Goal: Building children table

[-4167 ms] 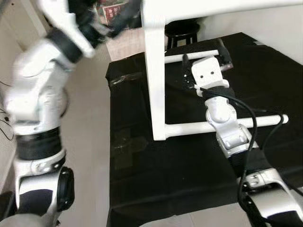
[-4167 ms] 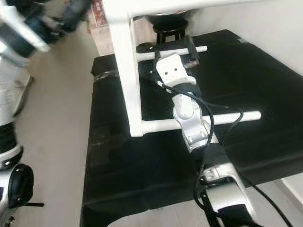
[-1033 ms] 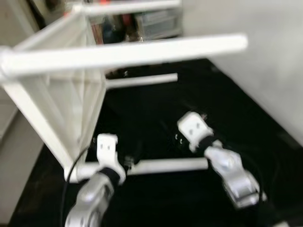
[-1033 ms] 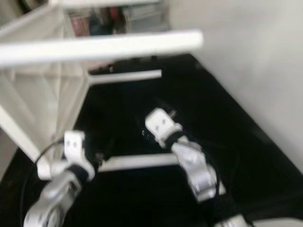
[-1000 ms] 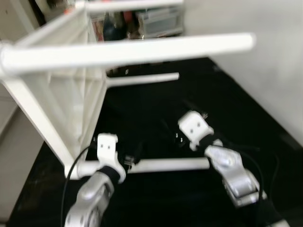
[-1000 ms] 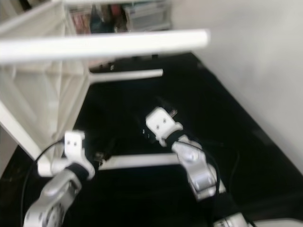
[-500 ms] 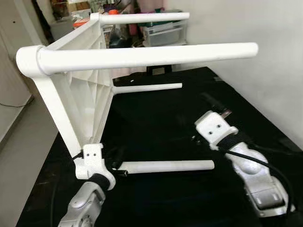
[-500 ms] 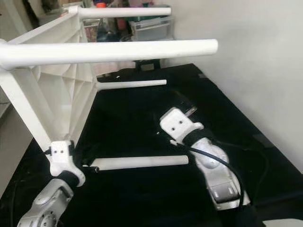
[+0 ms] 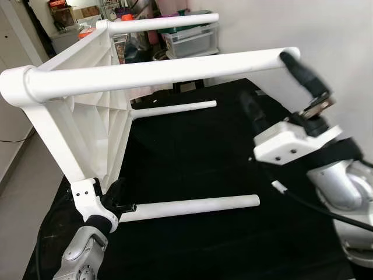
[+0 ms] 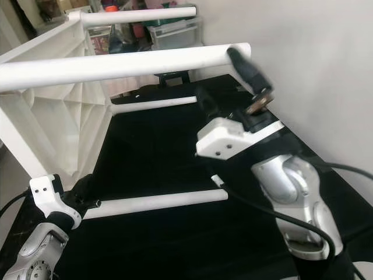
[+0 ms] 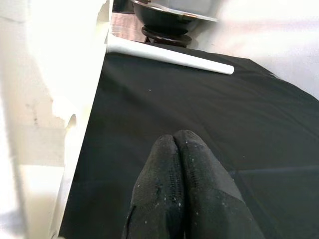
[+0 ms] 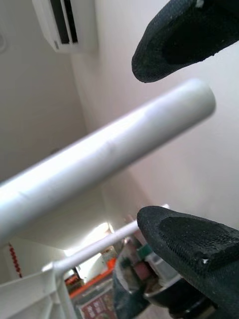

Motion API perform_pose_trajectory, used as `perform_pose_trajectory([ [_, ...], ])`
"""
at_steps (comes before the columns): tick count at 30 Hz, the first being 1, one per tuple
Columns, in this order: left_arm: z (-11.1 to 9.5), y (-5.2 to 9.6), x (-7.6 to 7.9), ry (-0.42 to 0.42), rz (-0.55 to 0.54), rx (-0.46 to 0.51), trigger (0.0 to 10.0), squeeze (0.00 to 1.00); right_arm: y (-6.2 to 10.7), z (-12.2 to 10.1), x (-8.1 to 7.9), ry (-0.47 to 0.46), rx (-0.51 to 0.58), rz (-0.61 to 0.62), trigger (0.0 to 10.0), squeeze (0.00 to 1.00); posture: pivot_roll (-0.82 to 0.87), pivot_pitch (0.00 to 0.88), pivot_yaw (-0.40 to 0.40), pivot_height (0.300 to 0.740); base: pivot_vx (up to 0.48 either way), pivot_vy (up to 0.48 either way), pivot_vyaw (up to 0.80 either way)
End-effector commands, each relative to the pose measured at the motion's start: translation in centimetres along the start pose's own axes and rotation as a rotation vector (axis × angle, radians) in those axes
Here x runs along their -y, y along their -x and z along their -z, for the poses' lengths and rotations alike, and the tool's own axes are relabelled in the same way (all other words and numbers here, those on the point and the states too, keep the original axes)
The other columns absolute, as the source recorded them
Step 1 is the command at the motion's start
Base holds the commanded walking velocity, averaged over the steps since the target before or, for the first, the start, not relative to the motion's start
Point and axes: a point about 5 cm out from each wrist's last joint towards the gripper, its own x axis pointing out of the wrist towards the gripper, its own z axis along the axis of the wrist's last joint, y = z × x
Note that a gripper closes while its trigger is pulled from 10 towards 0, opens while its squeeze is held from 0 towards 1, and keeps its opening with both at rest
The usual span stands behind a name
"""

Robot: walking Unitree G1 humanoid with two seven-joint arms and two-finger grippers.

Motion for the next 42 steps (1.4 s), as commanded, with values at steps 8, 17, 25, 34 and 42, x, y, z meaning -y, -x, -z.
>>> perform_pose_trajectory([
  [8,0.3,0.0,-0.5,0.008,-0.025,0.002,0.0,0.00,-2.2,0.1,-0.5,0.031,0.043,-0.064,10.0,0.00,-0.19,0.000,0.106,0.740,0.000,0.000,0.00],
  [17,0.4,0.4,-1.2,0.030,-0.092,0.028,10.0,0.00,-4.7,0.0,-1.0,0.029,0.077,-0.096,10.0,0.00,-0.18,0.000,0.077,0.740,0.000,0.000,0.00],
  [25,0.3,0.9,-2.2,0.083,-0.172,0.076,10.0,0.00,-5.8,0.2,-0.8,0.032,0.075,-0.081,4.9,0.00,-0.17,0.000,0.053,0.740,0.000,0.000,0.00],
  [34,1.4,1.1,-5.0,0.243,-0.279,0.079,10.0,0.00,-6.1,0.5,-0.5,0.015,0.066,-0.071,0.0,0.00,-0.18,0.000,0.049,0.740,0.000,0.000,0.00],
  [42,1.4,0.5,-9.2,0.350,-0.386,0.110,10.0,0.00,-6.3,0.5,-0.2,0.016,0.072,-0.064,0.0,0.00,-0.21,0.000,0.045,0.740,0.000,0.000,0.00],
])
